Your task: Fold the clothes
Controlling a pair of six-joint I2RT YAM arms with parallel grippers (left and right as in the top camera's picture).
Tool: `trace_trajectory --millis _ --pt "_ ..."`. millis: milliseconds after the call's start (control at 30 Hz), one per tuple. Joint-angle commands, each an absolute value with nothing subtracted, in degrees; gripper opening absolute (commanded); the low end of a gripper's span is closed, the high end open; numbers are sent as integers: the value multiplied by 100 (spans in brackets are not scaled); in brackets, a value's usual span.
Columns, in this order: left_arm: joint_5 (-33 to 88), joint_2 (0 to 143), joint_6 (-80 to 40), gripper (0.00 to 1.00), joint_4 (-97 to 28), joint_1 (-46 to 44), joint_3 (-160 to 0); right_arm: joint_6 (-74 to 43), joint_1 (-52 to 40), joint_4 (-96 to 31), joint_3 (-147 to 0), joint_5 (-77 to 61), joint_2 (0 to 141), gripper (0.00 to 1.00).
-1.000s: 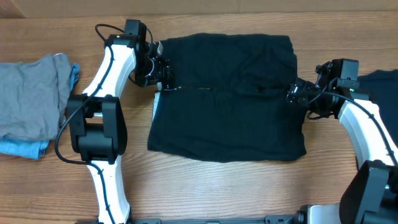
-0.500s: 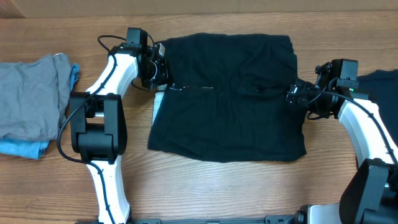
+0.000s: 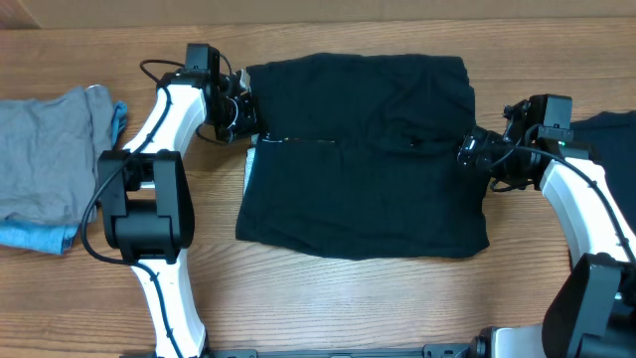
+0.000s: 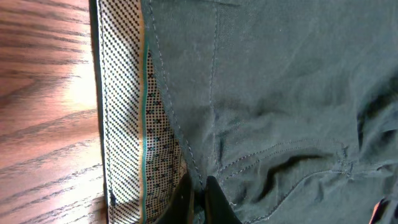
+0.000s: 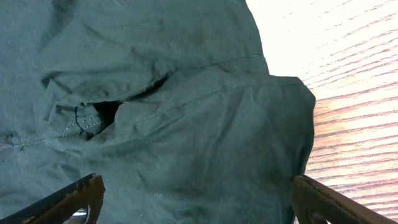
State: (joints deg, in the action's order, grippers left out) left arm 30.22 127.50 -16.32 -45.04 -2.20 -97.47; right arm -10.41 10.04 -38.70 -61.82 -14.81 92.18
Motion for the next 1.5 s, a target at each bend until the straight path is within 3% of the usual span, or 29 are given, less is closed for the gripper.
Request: trace_trajectory --millis 0,267,333,467,600,633,733,800,1000,1200,1333,1467 --pt "2368 12479 -1540 4 -4637 -185 -9732 -978 996 -3865 -6298 -1509 9244 100" --pt "1739 12479 -1350 7 -4991 -187 -9732 -978 996 -3863 -6298 -1507 9244 100" --pt "1741 12479 -1352 41 -5033 -187 -9732 -978 996 -3863 -6298 -1509 9244 100" --pt "2102 12363 -1352 56 -5260 -191 -10178 -974 996 -3583 -6298 -1621 9244 100" --pt "2252 12051 -1164 61 -5297 -388 -10772 -701 996 -3212 -6302 -2239 9244 94" --pt "2237 11968 -1024 57 -5286 -473 -10818 -703 996 -3151 -6335 -2327 9244 88" --pt "1706 12020 -958 51 -5328 -740 -10812 -701 937 -3393 -6901 -2405 9249 53" --pt "1389 12156 -963 53 -5336 -932 -10805 -703 810 -3507 -7454 -2362 9255 52" --pt "1046 12545 -965 61 -5181 -1179 -10805 -510 552 -2969 -8047 -1636 9461 66" --pt "1046 12634 -961 65 -4991 -1199 -10801 141 552 -2075 -8047 -2187 10899 71" --pt "1050 12728 -915 67 -4744 -1208 -10801 154 550 -1240 -8047 -2880 11690 36" --pt "1052 13135 -875 64 -4567 -1205 -10801 154 548 -932 -8047 -2821 12121 26"
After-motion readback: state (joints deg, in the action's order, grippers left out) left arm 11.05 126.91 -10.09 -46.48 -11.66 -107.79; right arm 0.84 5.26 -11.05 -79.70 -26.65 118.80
